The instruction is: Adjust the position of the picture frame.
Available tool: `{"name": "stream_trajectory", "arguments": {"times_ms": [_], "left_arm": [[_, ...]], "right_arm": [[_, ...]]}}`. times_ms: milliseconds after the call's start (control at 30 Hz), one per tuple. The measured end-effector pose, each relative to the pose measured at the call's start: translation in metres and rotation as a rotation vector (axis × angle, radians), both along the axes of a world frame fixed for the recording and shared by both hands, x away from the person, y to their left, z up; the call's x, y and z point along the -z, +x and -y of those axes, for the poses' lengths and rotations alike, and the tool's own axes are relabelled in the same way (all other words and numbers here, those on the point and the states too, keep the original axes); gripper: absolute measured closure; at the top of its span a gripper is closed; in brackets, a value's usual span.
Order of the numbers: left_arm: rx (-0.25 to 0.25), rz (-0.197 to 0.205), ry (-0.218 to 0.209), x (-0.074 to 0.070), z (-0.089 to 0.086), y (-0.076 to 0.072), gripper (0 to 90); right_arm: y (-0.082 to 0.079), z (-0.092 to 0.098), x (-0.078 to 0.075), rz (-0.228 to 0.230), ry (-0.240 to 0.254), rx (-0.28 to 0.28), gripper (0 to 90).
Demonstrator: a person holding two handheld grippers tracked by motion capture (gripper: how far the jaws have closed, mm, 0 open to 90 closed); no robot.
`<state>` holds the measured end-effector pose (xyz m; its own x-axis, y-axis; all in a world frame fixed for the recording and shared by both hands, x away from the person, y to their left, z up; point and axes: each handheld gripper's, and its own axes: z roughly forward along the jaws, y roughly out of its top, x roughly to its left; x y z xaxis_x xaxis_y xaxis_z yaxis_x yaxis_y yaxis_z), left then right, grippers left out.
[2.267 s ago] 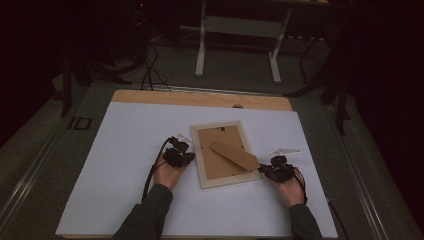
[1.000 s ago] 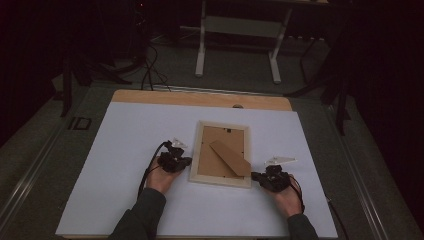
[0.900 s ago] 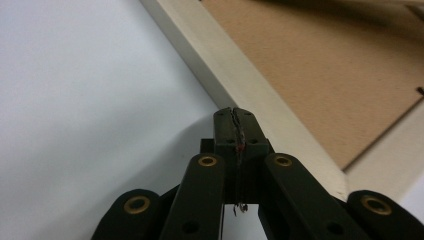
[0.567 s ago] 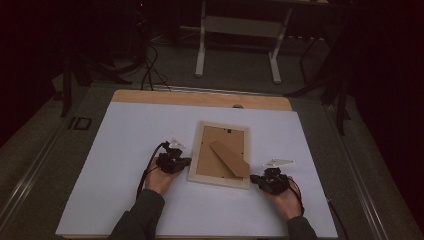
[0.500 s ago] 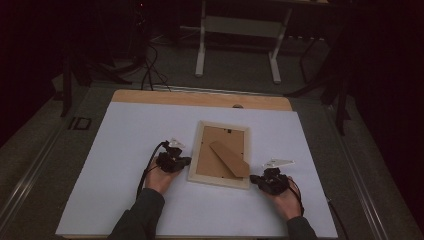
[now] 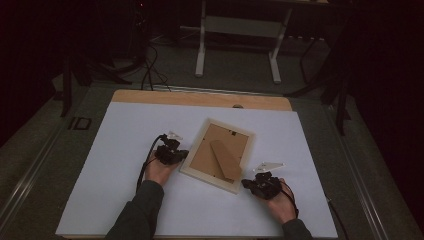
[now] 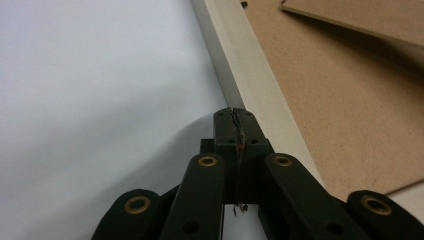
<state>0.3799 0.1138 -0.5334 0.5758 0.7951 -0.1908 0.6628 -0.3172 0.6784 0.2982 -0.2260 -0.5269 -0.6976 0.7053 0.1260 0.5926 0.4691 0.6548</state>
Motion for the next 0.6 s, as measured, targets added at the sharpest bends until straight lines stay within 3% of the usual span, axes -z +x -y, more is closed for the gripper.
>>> {"name": "stream_trajectory", "arguments": {"times_ms": [133,400,600], "left_arm": [[-0.016,0.009,-0.004,-0.004,-0.008,-0.003,90.0],[-0.053,0.071,-0.047,-0.016,-0.034,-0.027,89.1],[-0.040,0.138,-0.030,-0.020,-0.042,-0.052,89.7]], "right_arm": [[0.000,-0.006,0.001,-0.008,0.012,-0.034,90.0],[-0.002,-0.026,0.001,0.000,0.007,-0.104,90.0],[-0.002,-0.039,0.001,-0.005,0.007,-0.142,90.0]]}}
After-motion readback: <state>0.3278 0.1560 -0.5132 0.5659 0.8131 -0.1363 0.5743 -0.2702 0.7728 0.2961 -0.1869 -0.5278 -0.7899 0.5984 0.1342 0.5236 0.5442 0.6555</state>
